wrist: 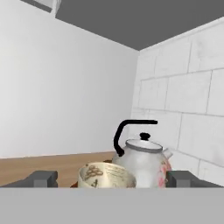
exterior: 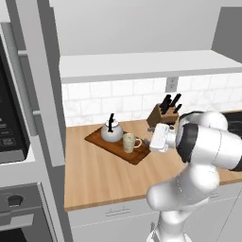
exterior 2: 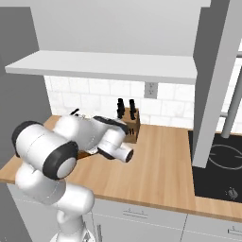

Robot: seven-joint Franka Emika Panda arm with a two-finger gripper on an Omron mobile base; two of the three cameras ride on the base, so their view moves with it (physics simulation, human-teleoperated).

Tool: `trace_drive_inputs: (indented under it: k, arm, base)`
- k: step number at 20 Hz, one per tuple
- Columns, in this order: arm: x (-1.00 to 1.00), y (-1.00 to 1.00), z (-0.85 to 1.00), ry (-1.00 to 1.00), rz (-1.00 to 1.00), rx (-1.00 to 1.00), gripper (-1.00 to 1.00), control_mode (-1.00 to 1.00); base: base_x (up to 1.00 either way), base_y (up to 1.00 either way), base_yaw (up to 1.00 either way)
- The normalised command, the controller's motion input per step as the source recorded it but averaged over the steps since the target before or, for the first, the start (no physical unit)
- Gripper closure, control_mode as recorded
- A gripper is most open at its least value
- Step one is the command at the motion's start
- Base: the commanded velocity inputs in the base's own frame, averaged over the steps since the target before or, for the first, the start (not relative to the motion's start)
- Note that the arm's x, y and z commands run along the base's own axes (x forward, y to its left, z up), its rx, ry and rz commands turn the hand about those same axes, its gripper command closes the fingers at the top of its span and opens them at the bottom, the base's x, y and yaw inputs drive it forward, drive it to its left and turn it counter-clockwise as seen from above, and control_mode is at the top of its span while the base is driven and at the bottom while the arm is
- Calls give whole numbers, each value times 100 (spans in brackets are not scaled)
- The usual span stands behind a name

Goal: Pick the kettle from the counter and place it on the tray. Then pick the mug from the cabinet and place it on the tray. Then close the cabinet doors.

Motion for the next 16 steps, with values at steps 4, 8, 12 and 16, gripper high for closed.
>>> trace_drive_inputs:
  k: [4, 8, 12, 16]
  arm:
    - [-40, 0, 86, 1, -21, -8, -100, -100]
    - [-37, 9, 74, 11, -17, -13, -100, -100]
    - [-50, 5, 69, 9, -12, -10, -100, -100]
    - [-67, 0, 66, 5, -11, -9, -100, -100]
  base:
    - [0, 0, 0]
    - [0, 0, 0]
    - [0, 0, 0]
    - [0, 0, 0]
